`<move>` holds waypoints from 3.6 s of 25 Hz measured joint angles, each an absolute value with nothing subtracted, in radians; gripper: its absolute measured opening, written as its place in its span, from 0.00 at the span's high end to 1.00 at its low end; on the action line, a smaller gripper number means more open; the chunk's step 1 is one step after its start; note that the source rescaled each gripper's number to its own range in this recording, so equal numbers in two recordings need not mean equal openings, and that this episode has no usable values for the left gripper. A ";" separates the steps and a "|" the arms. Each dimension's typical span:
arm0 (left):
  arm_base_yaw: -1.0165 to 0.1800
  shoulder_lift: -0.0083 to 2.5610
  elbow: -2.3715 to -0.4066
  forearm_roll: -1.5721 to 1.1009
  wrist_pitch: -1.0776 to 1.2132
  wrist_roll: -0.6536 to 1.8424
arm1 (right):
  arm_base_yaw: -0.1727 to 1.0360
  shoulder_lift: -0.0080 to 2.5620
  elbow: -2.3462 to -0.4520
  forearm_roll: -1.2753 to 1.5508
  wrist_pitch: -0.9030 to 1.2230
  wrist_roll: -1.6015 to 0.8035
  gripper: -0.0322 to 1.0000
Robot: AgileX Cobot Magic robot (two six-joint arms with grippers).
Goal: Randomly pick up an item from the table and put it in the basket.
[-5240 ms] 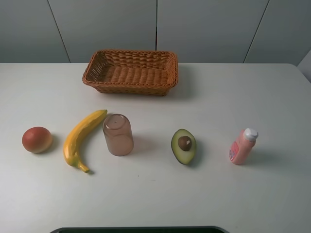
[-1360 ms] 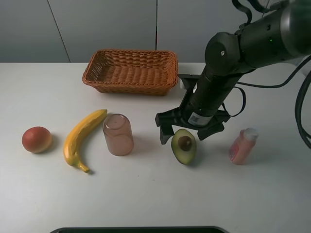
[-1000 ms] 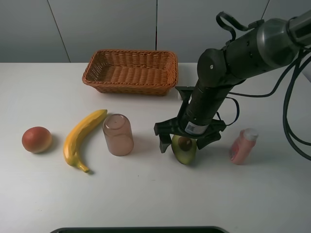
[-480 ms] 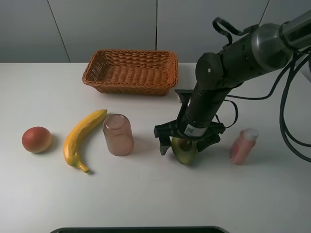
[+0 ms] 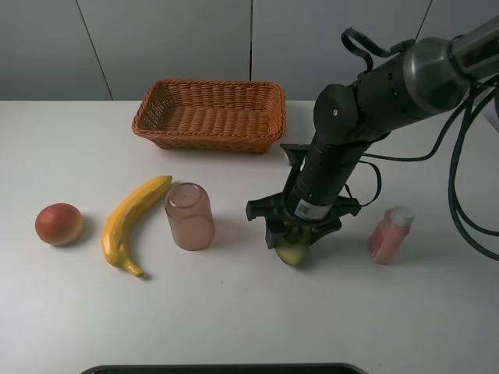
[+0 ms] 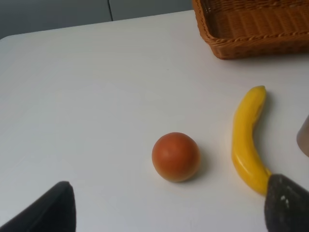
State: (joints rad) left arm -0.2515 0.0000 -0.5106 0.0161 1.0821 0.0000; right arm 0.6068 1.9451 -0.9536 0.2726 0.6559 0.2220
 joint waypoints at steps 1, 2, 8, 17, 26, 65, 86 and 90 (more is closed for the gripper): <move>-0.251 0.000 -0.511 0.016 1.082 0.000 | 0.607 1.945 -0.954 0.273 0.656 0.222 0.96; -0.251 0.000 -0.511 0.016 1.082 0.000 | 0.607 1.945 -0.954 0.273 0.656 0.222 0.96; -0.251 0.000 -0.511 0.016 1.082 0.000 | 0.607 1.945 -0.954 0.273 0.656 0.220 0.96; -0.251 0.000 -0.511 0.016 1.082 0.000 | 0.607 1.816 -1.085 0.193 0.765 0.231 0.96; -0.251 0.000 -0.511 0.016 1.082 0.000 | 0.607 1.742 -1.472 -0.065 0.957 0.244 0.96; -0.251 0.000 -0.511 0.016 1.082 0.007 | 0.588 2.366 -1.860 -0.110 0.509 0.204 0.17; -0.251 0.000 -0.511 0.016 1.082 0.000 | 0.520 2.062 -1.860 -0.104 0.685 0.059 0.00; -0.251 0.000 -0.511 0.016 1.082 0.000 | 0.454 1.932 -1.863 -0.092 0.811 -0.021 0.00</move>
